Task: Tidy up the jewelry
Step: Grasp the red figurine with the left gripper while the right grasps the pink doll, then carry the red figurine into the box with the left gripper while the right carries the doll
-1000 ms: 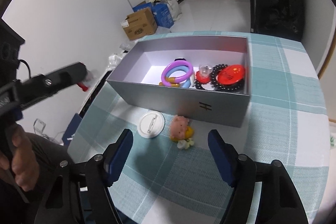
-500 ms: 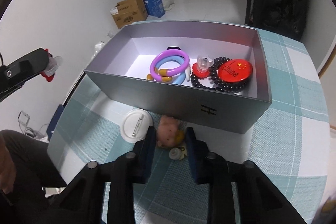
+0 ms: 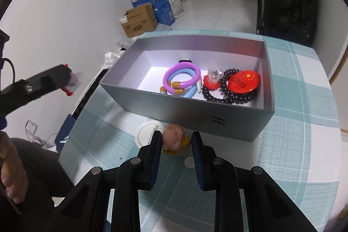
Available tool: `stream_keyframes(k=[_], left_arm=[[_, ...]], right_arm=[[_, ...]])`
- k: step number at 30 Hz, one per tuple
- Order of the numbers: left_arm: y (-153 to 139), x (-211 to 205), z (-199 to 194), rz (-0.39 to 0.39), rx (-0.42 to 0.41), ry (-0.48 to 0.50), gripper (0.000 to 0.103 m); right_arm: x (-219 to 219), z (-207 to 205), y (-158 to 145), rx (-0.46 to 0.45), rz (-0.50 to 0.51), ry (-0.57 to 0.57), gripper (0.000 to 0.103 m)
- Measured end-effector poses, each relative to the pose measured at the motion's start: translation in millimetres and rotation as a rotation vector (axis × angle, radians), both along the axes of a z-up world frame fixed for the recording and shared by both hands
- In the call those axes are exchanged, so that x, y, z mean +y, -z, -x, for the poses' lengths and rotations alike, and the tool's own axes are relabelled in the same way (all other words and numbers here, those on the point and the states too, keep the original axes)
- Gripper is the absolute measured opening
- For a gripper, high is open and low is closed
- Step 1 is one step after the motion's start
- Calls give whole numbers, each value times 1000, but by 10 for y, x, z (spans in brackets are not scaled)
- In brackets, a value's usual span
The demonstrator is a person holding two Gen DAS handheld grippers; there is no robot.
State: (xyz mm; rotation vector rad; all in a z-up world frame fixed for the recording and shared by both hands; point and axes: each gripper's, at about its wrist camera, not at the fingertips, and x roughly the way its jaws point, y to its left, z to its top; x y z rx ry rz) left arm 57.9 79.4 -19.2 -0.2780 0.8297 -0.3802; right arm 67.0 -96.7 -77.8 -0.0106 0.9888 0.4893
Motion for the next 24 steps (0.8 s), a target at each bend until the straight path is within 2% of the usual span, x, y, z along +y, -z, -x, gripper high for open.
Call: stream_keyframes(k=[8, 24], left_arm=[[13, -78, 12, -23, 0, 6, 13], [-48, -256, -70, -13, 2, 21, 13]], right_arm=[[-62, 38, -117, -12, -34, -8, 26], [-280, 111, -484, -84, -147, 10, 26]])
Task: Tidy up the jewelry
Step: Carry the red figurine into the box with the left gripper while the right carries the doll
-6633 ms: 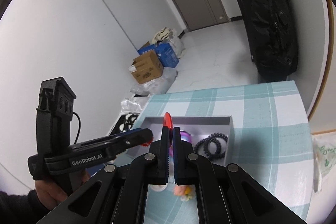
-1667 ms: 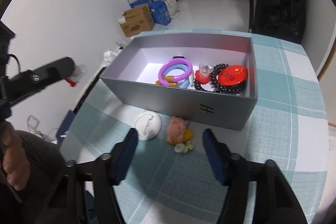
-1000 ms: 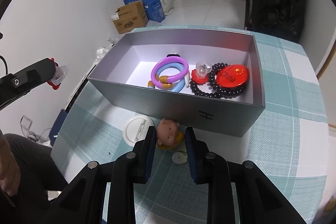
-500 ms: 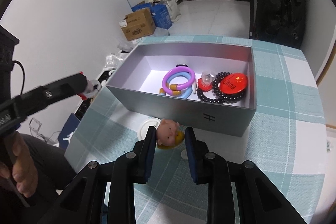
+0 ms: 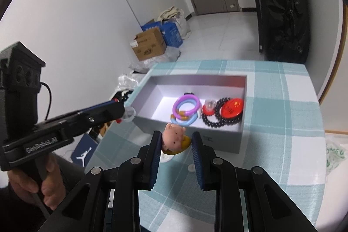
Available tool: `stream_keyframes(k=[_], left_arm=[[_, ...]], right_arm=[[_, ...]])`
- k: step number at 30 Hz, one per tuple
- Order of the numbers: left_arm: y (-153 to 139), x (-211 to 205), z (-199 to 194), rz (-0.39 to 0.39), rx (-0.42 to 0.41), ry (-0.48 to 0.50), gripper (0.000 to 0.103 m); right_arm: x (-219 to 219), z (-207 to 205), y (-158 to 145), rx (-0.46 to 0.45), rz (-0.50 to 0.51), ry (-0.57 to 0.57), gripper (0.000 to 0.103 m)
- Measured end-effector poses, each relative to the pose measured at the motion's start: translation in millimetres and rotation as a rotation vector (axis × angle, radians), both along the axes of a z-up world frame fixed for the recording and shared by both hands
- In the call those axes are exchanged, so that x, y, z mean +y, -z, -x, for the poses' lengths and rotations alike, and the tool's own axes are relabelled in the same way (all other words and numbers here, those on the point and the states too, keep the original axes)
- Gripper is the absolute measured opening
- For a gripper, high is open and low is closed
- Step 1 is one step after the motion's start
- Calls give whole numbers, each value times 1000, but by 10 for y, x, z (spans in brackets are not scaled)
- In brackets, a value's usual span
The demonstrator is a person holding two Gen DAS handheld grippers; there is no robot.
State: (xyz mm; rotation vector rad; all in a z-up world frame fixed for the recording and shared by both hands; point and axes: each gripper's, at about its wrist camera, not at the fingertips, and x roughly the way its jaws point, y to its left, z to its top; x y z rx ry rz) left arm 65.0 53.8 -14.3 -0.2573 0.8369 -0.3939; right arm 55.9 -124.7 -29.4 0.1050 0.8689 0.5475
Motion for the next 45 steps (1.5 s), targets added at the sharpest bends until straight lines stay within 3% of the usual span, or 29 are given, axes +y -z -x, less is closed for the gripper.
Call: stream_keyframes(k=[19, 45], left_arm=[[57, -213, -433, 18, 53, -8, 13], [277, -256, -843, 34, 164, -28, 13]], right_arm=[[-116, -327, -170, -5, -94, 15, 26], [-143, -738, 19, 60, -103, 33, 26]])
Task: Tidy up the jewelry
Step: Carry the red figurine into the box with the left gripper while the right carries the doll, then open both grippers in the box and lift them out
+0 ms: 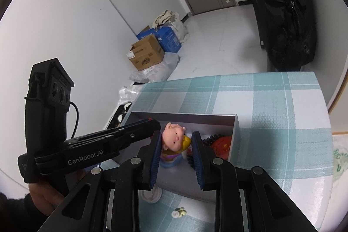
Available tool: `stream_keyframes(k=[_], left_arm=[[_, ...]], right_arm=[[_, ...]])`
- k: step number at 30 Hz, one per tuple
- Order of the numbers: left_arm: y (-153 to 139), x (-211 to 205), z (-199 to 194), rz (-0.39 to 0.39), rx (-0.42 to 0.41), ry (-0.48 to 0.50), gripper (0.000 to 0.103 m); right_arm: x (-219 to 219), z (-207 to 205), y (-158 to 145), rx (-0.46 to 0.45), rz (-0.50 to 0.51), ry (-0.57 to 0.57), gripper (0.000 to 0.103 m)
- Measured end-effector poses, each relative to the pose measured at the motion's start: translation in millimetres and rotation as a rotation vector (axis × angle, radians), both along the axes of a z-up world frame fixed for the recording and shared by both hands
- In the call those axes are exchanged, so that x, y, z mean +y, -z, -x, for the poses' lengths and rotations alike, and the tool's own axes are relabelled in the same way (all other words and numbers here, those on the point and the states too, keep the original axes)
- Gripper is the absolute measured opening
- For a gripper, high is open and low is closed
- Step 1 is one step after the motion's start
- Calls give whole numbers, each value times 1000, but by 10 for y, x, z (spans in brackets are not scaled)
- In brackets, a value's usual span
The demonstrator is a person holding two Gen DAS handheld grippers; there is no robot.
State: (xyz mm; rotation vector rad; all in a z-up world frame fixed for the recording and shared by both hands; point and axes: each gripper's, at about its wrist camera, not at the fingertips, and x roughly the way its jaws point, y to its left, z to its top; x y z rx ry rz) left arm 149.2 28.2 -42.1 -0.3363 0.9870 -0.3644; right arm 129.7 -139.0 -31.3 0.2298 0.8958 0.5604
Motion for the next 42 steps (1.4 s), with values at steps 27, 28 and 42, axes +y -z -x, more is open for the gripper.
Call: stream_keyframes(k=[27, 28, 42], left_arm=[[77, -2, -57, 60, 56, 33, 39], [65, -8, -42, 57, 52, 33, 47], [-29, 92, 237, 5, -43, -29, 58]], right_arm=[[-77, -7, 19, -1, 22, 54, 48], [-95, 6, 1, -10, 20, 57, 53], [-268, 206, -126, -82, 34, 103, 74]])
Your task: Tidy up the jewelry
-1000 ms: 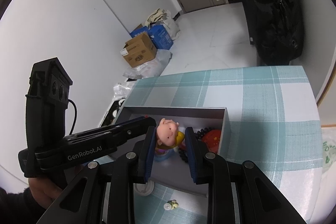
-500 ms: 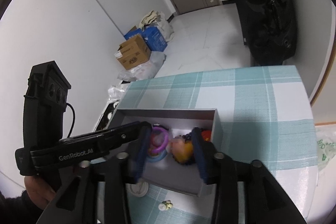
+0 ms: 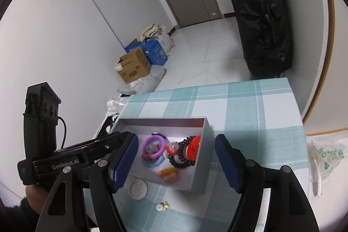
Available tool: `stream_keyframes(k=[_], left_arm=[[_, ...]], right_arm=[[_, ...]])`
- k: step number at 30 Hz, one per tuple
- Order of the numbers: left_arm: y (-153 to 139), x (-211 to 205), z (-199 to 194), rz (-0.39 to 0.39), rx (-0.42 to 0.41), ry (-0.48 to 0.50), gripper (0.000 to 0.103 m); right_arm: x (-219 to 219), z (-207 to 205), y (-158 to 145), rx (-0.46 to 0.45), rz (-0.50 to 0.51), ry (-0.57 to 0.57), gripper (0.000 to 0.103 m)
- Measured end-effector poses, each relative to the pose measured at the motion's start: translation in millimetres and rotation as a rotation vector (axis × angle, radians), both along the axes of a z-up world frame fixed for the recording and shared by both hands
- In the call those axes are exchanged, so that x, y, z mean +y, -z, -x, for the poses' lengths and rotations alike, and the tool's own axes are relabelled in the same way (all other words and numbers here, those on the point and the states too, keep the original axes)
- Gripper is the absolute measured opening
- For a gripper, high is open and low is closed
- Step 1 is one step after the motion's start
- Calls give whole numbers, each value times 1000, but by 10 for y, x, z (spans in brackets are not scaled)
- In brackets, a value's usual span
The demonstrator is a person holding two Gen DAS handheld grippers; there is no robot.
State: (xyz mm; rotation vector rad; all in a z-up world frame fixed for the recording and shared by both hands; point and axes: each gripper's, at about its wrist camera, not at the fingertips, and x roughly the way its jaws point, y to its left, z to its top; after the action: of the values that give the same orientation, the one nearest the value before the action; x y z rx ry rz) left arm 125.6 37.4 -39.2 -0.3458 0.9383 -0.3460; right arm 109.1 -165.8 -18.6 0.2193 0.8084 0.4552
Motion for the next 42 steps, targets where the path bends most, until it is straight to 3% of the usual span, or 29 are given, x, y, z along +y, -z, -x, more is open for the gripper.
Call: stream_keyframes(k=[7, 9, 20, 23, 42], left_arm=[[-78, 67, 267, -71, -74, -40, 60], [-67, 108, 326, -84, -75, -57, 66], [10, 219, 549, -128, -78, -107, 69], [46, 200, 597, -188, -77, -128, 69], [109, 321, 820, -221, -62, -123, 71]], right_arm=[[38, 224, -54, -63, 26, -19, 85], [52, 283, -53, -70, 32, -25, 85], [135, 590, 26, -88, 102, -59, 94], [182, 639, 87, -67, 116, -81, 94], [450, 584, 724, 123, 248, -141, 92]])
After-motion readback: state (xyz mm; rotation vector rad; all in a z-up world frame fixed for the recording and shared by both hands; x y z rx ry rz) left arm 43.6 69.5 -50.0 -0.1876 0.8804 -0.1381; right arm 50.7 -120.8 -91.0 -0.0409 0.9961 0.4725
